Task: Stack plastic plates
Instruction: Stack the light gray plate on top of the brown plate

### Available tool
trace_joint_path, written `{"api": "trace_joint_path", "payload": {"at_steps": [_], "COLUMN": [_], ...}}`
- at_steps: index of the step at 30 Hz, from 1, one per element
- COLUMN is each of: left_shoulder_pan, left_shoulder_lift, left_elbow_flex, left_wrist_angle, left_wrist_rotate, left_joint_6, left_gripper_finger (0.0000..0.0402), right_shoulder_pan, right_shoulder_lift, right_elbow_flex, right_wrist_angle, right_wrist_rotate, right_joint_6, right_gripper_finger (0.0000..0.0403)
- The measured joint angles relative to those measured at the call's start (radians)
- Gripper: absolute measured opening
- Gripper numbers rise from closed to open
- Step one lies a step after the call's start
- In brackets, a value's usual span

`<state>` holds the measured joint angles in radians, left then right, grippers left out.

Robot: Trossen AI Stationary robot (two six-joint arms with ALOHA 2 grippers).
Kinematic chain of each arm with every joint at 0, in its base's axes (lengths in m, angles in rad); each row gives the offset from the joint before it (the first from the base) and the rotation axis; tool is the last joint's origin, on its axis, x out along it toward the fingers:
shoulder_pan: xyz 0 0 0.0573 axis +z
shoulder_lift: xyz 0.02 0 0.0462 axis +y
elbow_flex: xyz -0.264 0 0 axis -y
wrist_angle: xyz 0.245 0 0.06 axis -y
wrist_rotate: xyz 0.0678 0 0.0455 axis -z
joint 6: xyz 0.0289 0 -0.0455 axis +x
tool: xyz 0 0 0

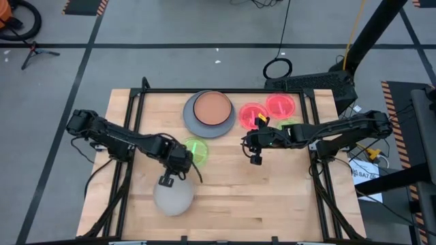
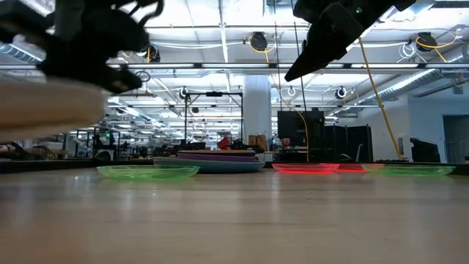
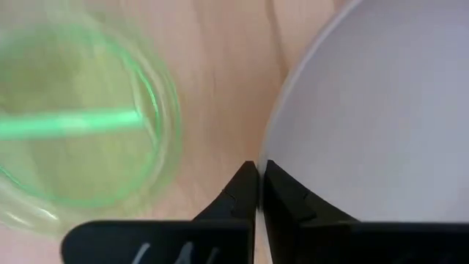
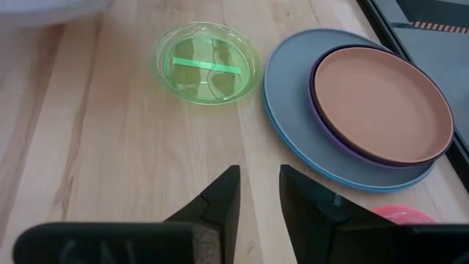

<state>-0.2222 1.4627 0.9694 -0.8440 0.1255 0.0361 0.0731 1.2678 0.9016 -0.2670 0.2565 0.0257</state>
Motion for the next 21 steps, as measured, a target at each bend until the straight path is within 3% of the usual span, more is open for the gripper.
{"api": "trace_joint_path", "payload": {"at_steps": [5,12,21], "left_shoulder_pan": [0.122,0.402,0.736], "left_shoulder_lift": [-0.029,-0.037,-0.029], "left_elbow_flex": [0.087,0.166,0.171], "left_wrist_angle": [-0.002,0.032,0.404], "left_wrist_rotate": [-0.041,-0.149,-0.183], "left_joint_6": [0.067,0.129,-0.076], "left_gripper_finger": [0.001,0.001,0.001], "right_shoulder_pan": [0.0,0.0,0.001], "right_shoulder_lift": [0.0,0.0,0.0], "right_elbow_flex": [0.0,0.0,0.0], "right_wrist_angle": [-0.063,-0.15,-0.149], "right_wrist_rotate": [0.0,0.0,0.0], "right_joint_6": [0.047,0.127,0.135], "right_gripper_finger": [0.0089,0.0089,0.0089]}}
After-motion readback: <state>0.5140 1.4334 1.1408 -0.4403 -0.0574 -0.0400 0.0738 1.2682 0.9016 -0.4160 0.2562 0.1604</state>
